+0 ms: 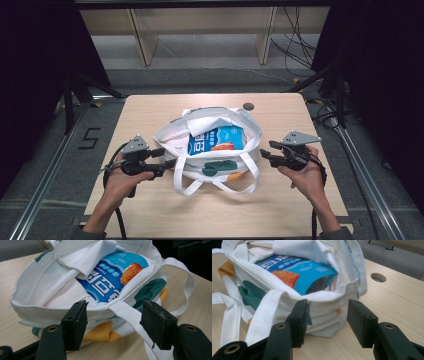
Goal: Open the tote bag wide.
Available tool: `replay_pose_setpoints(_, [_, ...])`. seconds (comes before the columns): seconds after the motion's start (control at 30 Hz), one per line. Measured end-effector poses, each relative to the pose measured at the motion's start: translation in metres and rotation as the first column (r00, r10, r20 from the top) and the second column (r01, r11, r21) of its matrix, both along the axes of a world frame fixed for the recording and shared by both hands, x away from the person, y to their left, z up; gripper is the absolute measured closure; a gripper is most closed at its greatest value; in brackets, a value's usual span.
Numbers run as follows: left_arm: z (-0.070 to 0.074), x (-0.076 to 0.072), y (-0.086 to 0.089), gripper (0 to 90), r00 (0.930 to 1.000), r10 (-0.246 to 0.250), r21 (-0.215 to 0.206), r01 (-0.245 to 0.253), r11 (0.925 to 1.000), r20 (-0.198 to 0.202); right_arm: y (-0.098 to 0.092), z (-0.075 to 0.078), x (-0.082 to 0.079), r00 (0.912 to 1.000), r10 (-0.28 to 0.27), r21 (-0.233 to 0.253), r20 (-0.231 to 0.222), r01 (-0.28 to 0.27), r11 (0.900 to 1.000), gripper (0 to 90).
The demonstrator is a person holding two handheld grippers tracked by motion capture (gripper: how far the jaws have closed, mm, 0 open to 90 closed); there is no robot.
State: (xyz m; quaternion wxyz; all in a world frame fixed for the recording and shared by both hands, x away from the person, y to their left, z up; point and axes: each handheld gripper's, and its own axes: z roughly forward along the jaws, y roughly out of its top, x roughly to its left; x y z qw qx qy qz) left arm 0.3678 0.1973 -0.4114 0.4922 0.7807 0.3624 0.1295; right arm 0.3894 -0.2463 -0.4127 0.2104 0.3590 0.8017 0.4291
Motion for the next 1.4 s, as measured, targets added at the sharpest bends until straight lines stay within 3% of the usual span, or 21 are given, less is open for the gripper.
replay_pose_setpoints(0.03, [0.0,-0.001,-0.001,36.4,1.0,-0.001,0.002,0.001,1.0,-0.007,0.002,0.0,-0.003,0.9995,-0.019,0.019,-0.026,0.019,1.0,51.1])
replay_pose_setpoints(0.17, [-0.001,-0.006,-0.004,35.2,0.9999,-0.011,-0.007,0.011,0.9999,-0.01,-0.001,-0.001,-0.003,1.0,-0.007,0.005,-0.005,0.007,1.0,48.8])
replay_pose_setpoints(0.27, [-0.001,-0.008,-0.004,34.6,0.9998,-0.013,-0.002,0.013,0.9999,-0.012,0.0,-0.001,-0.006,0.9995,-0.012,0.011,-0.03,0.013,1.0,48.0])
replay_pose_setpoints(0.3, [-0.001,-0.009,-0.005,34.6,0.9999,-0.01,0.001,0.01,0.9999,-0.013,-0.001,-0.002,-0.006,0.9999,-0.011,0.008,-0.001,0.011,1.0,47.8])
replay_pose_setpoints(0.33, [-0.001,-0.01,-0.005,34.5,0.9999,-0.01,0.002,0.01,0.9999,-0.011,-0.001,-0.002,-0.006,0.9998,-0.011,0.01,-0.015,0.011,1.0,47.4])
replay_pose_setpoints(0.37, [-0.002,-0.01,-0.005,34.3,0.9999,-0.012,-0.002,0.012,0.9999,-0.009,-0.002,-0.002,-0.006,1.0,-0.003,0.004,0.002,0.003,1.0,47.3])
replay_pose_setpoints(0.4, [-0.002,-0.011,-0.005,34.3,0.9999,-0.01,0.0,0.01,0.9999,-0.009,-0.001,-0.002,-0.008,0.9996,-0.008,0.009,-0.026,0.008,1.0,47.0])
replay_pose_setpoints(0.5, [-0.002,-0.012,-0.005,33.5,0.9998,-0.018,0.012,0.018,0.9998,-0.009,0.0,-0.003,-0.011,0.9993,-0.02,0.021,-0.03,0.021,1.0,46.0])
replay_pose_setpoints(0.57, [-0.004,-0.014,-0.006,33.3,0.9997,-0.021,0.006,0.021,0.9998,-0.014,-0.002,-0.004,-0.009,1.0,-0.005,0.005,0.003,0.005,1.0,45.5])
replay_pose_setpoints(0.6, [-0.004,-0.014,-0.006,33.1,0.9997,-0.019,0.008,0.019,0.9998,-0.013,-0.002,-0.004,-0.011,0.9997,-0.006,0.01,-0.024,0.007,1.0,45.0])
replay_pose_setpoints(0.67, [-0.005,-0.017,-0.006,32.8,0.9999,-0.014,-0.001,0.014,0.9999,-0.007,-0.002,-0.005,-0.012,0.9999,0.002,0.009,-0.012,-0.001,1.0,43.5])
replay_pose_setpoints(0.73, [-0.005,-0.019,-0.006,32.5,0.9997,-0.018,-0.005,0.018,0.9998,-0.014,-0.001,-0.005,-0.016,0.9991,-0.015,0.027,-0.041,0.016,1.0,42.3])
replay_pose_setpoints(0.8, [-0.004,-0.022,-0.006,32.3,0.9997,-0.023,-0.002,0.023,0.9997,-0.007,-0.002,-0.006,-0.016,0.9998,-0.017,0.024,-0.013,0.017,1.0,41.5])
replay_pose_setpoints(0.83, [-0.003,-0.024,-0.007,32.0,0.9998,-0.017,0.0,0.017,0.9999,-0.005,-0.002,-0.006,-0.018,0.9991,-0.024,0.032,-0.036,0.025,0.999,40.9])
replay_pose_setpoints(0.87, [-0.004,-0.025,-0.007,32.0,0.9996,-0.029,-0.002,0.029,0.9996,-0.002,-0.004,-0.006,-0.018,0.9997,-0.01,0.015,-0.022,0.011,1.0,40.6])
replay_pose_setpoints(1.03, [-0.007,-0.031,-0.005,31.7,0.9994,-0.034,0.004,0.034,0.9994,0.001,-0.004,-0.009,-0.024,0.9988,-0.029,0.04,-0.04,0.031,0.999,39.0])
replay_pose_setpoints(1.07, [-0.008,-0.032,-0.005,31.7,0.9995,-0.031,0.007,0.031,0.9995,-0.002,-0.005,-0.009,-0.023,0.9996,-0.017,0.032,-0.023,0.017,0.999,38.8])
replay_pose_setpoints(1.1, [-0.009,-0.033,-0.006,31.7,0.9995,-0.03,-0.002,0.03,0.9996,-0.009,-0.005,-0.01,-0.025,0.9986,-0.031,0.043,-0.044,0.033,0.999,38.7])
replay_pose_setpoints(1.13, [-0.01,-0.033,-0.005,31.6,0.9995,-0.031,0.001,0.031,0.9995,-0.009,-0.006,-0.01,-0.024,0.9994,-0.012,0.033,-0.031,0.013,0.999,38.6])
replay_pose_setpoints(1.3, [-0.013,-0.036,-0.005,31.2,0.9993,-0.036,0.018,0.036,0.9992,0.002,-0.005,-0.013,-0.031,0.9979,-0.023,0.044,-0.061,0.026,0.999,38.0])
replay_pose_setpoints(1.4, [-0.016,-0.04,-0.006,31.2,0.9994,-0.035,0.014,0.035,0.9993,-0.002,-0.005,-0.015,-0.032,0.9984,-0.016,0.04,-0.054,0.019,0.999,37.6])
